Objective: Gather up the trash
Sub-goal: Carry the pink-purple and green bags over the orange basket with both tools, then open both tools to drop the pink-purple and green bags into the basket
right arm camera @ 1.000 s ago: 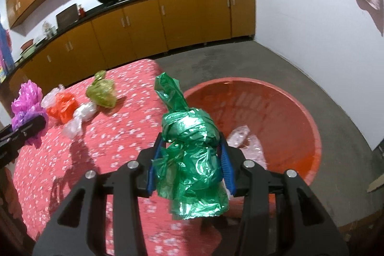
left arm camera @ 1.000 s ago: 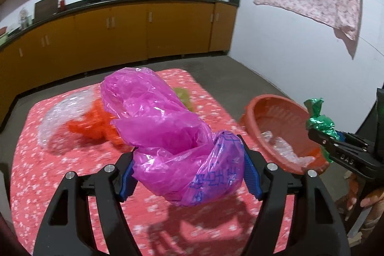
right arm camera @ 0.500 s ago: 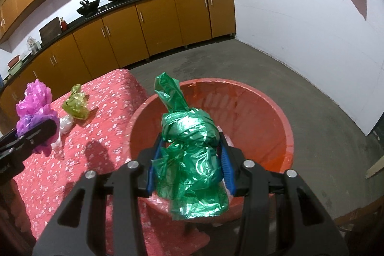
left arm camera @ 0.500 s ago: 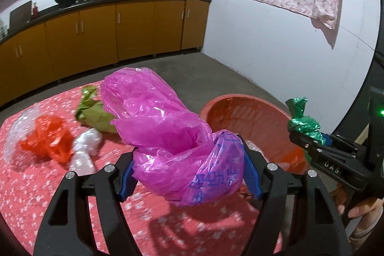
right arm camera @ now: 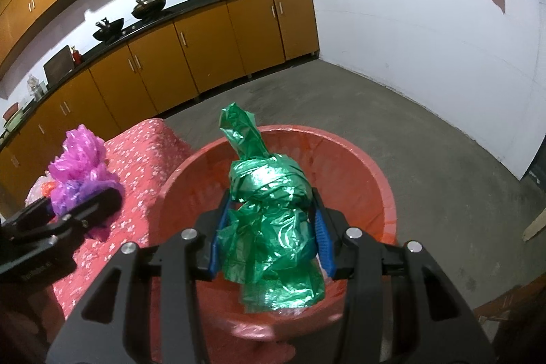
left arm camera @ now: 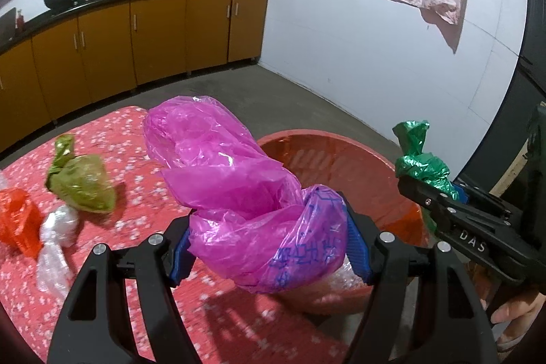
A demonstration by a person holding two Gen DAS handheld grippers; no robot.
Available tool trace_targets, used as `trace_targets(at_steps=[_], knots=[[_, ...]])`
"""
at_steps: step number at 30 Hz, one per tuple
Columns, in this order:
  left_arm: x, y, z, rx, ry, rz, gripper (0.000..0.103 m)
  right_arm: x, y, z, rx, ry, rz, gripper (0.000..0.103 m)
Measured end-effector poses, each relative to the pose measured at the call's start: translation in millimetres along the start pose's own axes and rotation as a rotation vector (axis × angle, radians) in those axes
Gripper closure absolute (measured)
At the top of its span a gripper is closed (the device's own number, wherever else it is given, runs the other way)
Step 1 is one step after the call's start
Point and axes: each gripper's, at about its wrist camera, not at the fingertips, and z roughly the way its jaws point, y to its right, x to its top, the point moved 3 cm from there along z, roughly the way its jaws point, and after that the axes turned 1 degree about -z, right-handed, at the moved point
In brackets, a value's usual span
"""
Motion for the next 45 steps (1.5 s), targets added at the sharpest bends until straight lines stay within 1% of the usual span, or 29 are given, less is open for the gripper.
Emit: trace_targets(at_steps=[8, 12, 16, 18, 21, 22, 23, 26, 28, 30, 31, 32, 33, 35, 39, 42, 45], knots=[[7, 15, 19, -0.027, -0.016, 0.033, 0.032, 3, 17, 10, -0.011, 0.001, 0.049, 0.06], [8, 19, 25, -0.042, -0.025, 0.032, 0.032, 6, 22, 11, -0.017, 0.011, 0.07, 0.06], [8, 22, 30, -0.06, -0.033, 0.037, 0.031, 12, 29, 10, 0.007, 0.022, 0.109, 0.06], [7, 24, 32, -0.062, -0.037, 0.04, 0.03, 15, 32, 10, 0.015, 0.028, 0.126, 0.059], [7, 21, 35, -0.071, -0.047, 0.028, 0.025, 16, 32, 9, 0.032, 0.033, 0.138, 0.058], [6, 20, 36, -0.071, -0.051, 0.02, 0.023, 17, 32, 9, 0.035, 0.034, 0.139, 0.056], [6, 18, 37, -0.069, -0.053, 0.014, 0.021, 17, 32, 10, 0.04, 0.035, 0.142, 0.053], [4, 13, 37, -0.061, -0.058, 0.0, 0.017, 15, 31, 10, 0.049, 0.037, 0.149, 0.044], [3, 7, 34, -0.045, -0.057, -0.007, 0.015, 15, 31, 8, 0.039, 0.042, 0.148, 0.036], [0, -1, 31, -0.025, -0.055, -0.022, 0.013, 15, 30, 7, 0.019, 0.058, 0.145, 0.017], [1, -2, 29, -0.016, -0.054, -0.029, 0.012, 13, 31, 3, -0.011, 0.083, 0.142, 0.013], [-1, -7, 26, -0.002, -0.049, -0.037, 0.01, 13, 31, -1, -0.038, 0.106, 0.138, 0.006], [-3, -12, 23, 0.018, -0.042, -0.043, 0.007, 12, 32, -4, -0.064, 0.127, 0.132, 0.004], [-7, -21, 17, 0.043, -0.039, -0.048, 0.007, 11, 35, -6, -0.09, 0.138, 0.12, 0.004], [-17, -38, 1, 0.088, -0.026, -0.067, 0.005, 9, 35, -3, -0.098, 0.123, 0.113, 0.004], [-23, -51, -11, 0.121, -0.016, -0.075, 0.004, 7, 25, -6, -0.108, 0.132, 0.082, 0.004], [-30, -61, -22, 0.149, -0.011, -0.078, 0.003, 6, 10, -9, -0.095, 0.136, 0.04, 0.004]])
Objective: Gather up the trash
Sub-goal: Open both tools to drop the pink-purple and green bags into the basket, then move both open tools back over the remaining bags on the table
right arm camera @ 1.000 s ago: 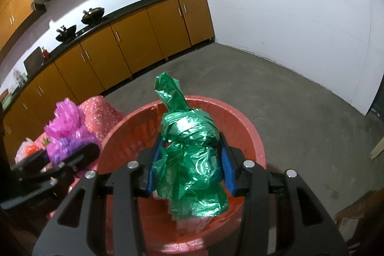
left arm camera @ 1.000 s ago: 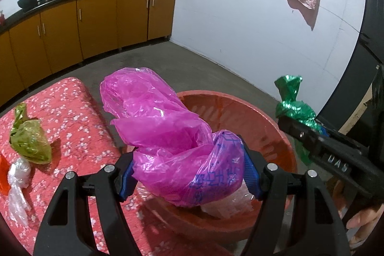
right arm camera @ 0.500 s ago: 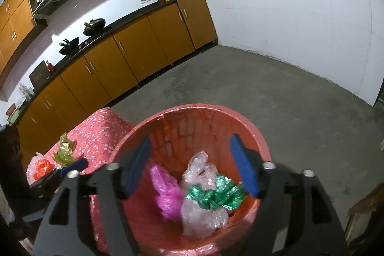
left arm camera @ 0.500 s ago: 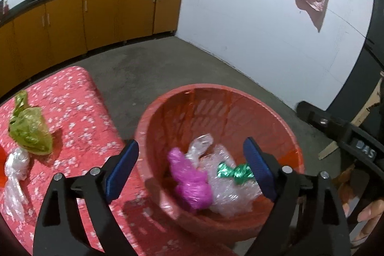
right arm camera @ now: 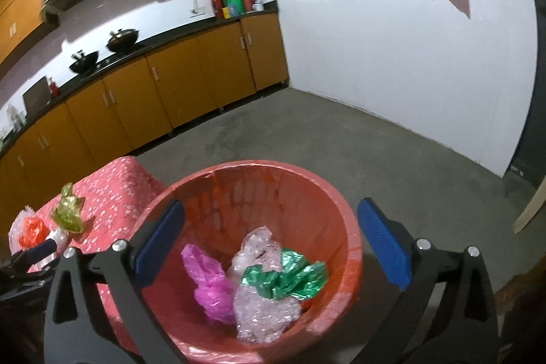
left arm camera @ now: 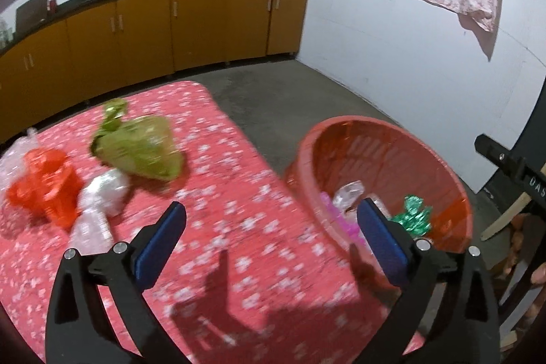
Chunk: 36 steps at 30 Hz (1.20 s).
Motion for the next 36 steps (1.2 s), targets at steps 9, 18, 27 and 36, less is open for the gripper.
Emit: trace_targets(at_steps=[9, 18, 27, 36], knots=[[-20, -49, -33, 0.11, 0.033, -0.022, 0.003, -1, -48, -10, 0.088, -0.013, -0.042, 0.004], [-39, -123, -65, 0.236, 0.057, -0.108, 0.003, -10, -115, -19, 0.185, -0.039, -0.171, 0.004], [-54, -204, -95, 0.422, 0.088, -0.171, 0.003, -29, -208, -19, 0.308, -0.096, -0.302, 0.004], [-43, -265, -97, 0.553, 0.113, -0.171, 0.003, -63, -299, 2, 0.417, -0.212, -0.423, 0.019]])
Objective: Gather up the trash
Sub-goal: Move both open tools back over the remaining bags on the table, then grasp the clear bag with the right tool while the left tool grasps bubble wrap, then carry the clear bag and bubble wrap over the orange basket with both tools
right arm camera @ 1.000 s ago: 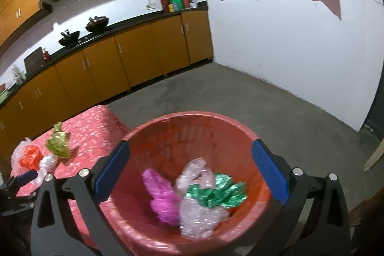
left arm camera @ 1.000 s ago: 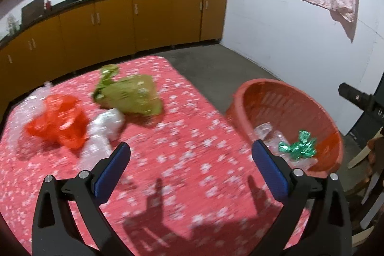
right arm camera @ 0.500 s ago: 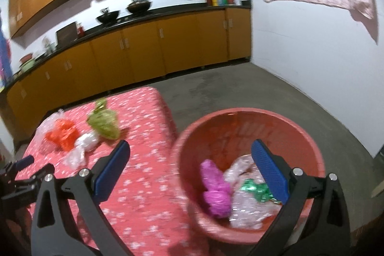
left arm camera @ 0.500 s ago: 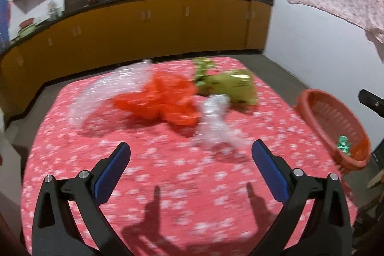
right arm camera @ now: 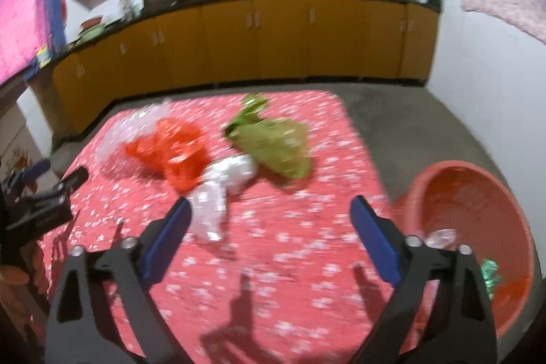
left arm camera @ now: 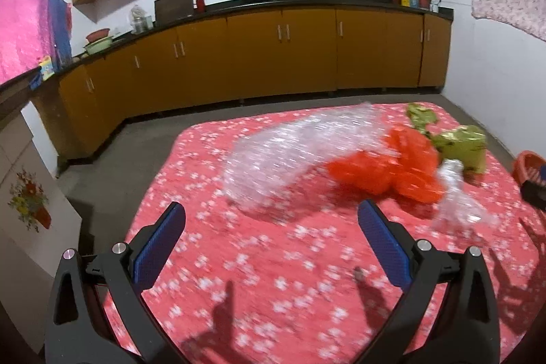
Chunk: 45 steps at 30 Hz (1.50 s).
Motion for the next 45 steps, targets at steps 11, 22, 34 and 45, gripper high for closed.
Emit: trace_targets(at_steps=[11, 22, 34, 45], knots=[[8, -21, 30, -0.001, -0.025, -0.037, 0.003, 5, -36, 79, -0.004, -0.155, -0.008, 0.028], [16, -3, 53, 0.001, -0.034, 0.039, 0.003, 1, -45, 92, -0.028, -0.195, -0.07, 0.067], [18, 7, 74, -0.092, -0.087, 0.089, 0.071, -8, -33, 77, 0.009, -0.194, -0.028, 0.073], [6, -17, 34, -0.112, -0.078, -0.013, 0.094, -23, -10, 44, 0.018, -0.183, -0.003, 0.085]])
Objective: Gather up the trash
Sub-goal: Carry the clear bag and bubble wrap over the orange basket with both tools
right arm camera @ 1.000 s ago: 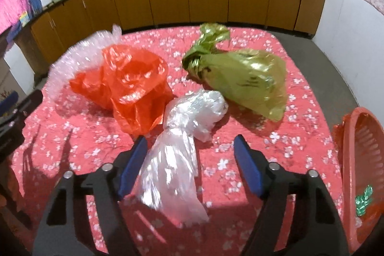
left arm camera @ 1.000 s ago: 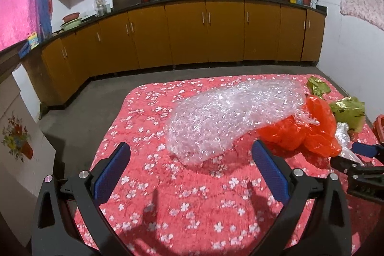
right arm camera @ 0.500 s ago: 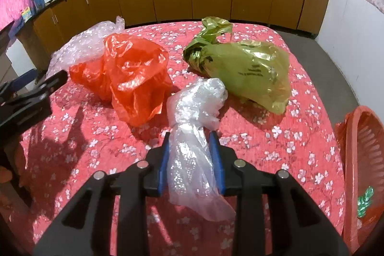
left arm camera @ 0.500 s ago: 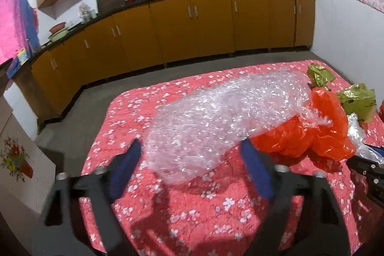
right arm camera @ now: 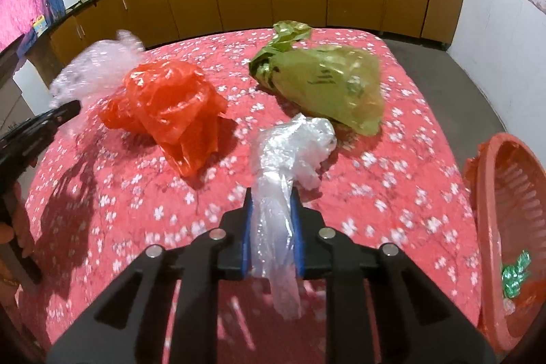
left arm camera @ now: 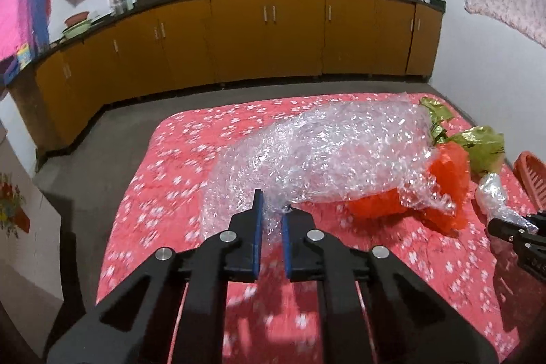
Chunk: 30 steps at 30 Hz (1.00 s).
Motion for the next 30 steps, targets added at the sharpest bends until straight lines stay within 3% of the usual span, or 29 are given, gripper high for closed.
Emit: trace_targets(at_steps=[13, 21, 30], knots=[[-7, 18, -74, -0.104, 0.038, -0.035, 0.094, -29, 33, -74, 0.009, 0.084, 0.071, 0.085], [-1, 69, -102, -0.201, 0.073, 0.014, 0.094, -38, 76, -132, -0.036, 0.166, 0.129, 0.085], [-3, 146, -111, -0.333, 0.06, 0.075, 0.095, -55, 128, -172, -0.126, 0.23, 0.183, 0.085]])
